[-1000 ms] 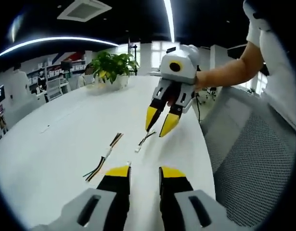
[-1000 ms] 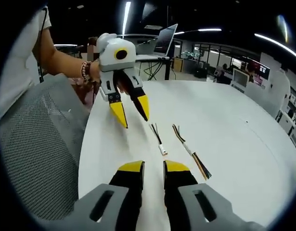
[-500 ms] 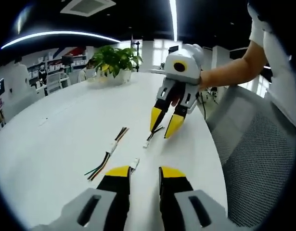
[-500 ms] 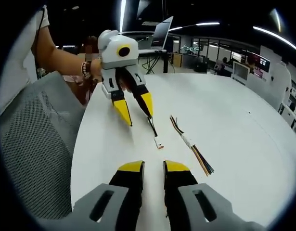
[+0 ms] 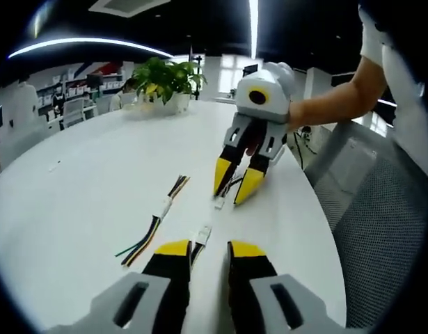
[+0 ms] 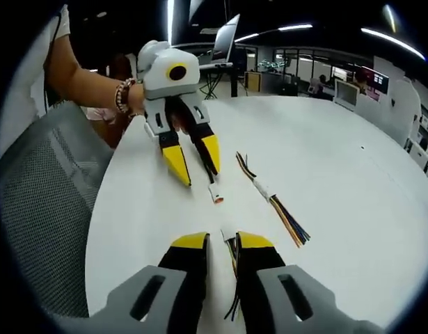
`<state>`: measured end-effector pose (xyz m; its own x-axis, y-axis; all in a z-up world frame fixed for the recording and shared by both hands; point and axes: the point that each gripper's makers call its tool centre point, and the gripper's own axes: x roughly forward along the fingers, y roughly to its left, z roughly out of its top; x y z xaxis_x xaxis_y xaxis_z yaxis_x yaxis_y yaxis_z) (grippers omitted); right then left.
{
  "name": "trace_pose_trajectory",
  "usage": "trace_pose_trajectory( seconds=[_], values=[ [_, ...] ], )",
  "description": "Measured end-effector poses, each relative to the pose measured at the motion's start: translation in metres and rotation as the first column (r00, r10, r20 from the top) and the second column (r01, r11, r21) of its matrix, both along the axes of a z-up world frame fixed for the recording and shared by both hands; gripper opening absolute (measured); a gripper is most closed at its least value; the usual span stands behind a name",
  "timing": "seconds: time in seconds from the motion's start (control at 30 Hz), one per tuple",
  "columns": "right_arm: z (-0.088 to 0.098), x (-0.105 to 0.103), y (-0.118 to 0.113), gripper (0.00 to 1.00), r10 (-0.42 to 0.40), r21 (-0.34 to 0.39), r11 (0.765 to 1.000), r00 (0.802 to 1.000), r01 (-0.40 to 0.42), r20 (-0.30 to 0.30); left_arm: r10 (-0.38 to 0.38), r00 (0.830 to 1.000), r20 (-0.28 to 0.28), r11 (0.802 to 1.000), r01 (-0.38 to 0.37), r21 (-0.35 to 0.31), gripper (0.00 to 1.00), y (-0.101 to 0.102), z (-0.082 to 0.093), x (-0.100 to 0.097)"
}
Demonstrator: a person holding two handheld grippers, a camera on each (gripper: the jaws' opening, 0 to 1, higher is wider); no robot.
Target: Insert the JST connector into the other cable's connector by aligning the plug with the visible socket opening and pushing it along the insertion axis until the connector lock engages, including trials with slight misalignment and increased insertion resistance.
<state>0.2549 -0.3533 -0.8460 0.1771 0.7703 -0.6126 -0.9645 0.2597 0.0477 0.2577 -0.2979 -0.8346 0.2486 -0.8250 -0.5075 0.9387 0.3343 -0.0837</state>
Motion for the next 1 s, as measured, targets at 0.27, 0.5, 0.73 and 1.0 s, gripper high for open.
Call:
trace_pose_trajectory(
  seconds=[0.27,0.5,0.73,1.0],
  values=[
    [-0.0035,0.0001,0.0012,0.08,0.000,0.007,1.000,1.000,0.000,-0.011,-0.020,1.000,-0.002,1.000,0.020,0.013,0.11,-0.0036,-0.0101,0.0021],
    [-0.0029,0.0007,-0.0002,0.05,0.000,0.013,1.000,1.000,0.001,-0.008,-0.020,1.000,0.003,1.000,0.020,0.002,0.09,-0.0046,-0.0090,0.0035],
    [-0.0028,0.0019,0.0000,0.05,0.003,0.010,1.000,1.000,-0.003,0.000,-0.024,1.000,0.017,1.000,0.024,0.003,0.03,-0.0047,-0.0086,0.0043],
    [0.0008,0.0030,0.0024,0.04,0.006,0.026,1.000,1.000,-0.006,0.008,-0.029,0.999,0.020,1.000,0.029,-0.004,0.00,-0.0071,-0.0083,0.0041]
  ],
)
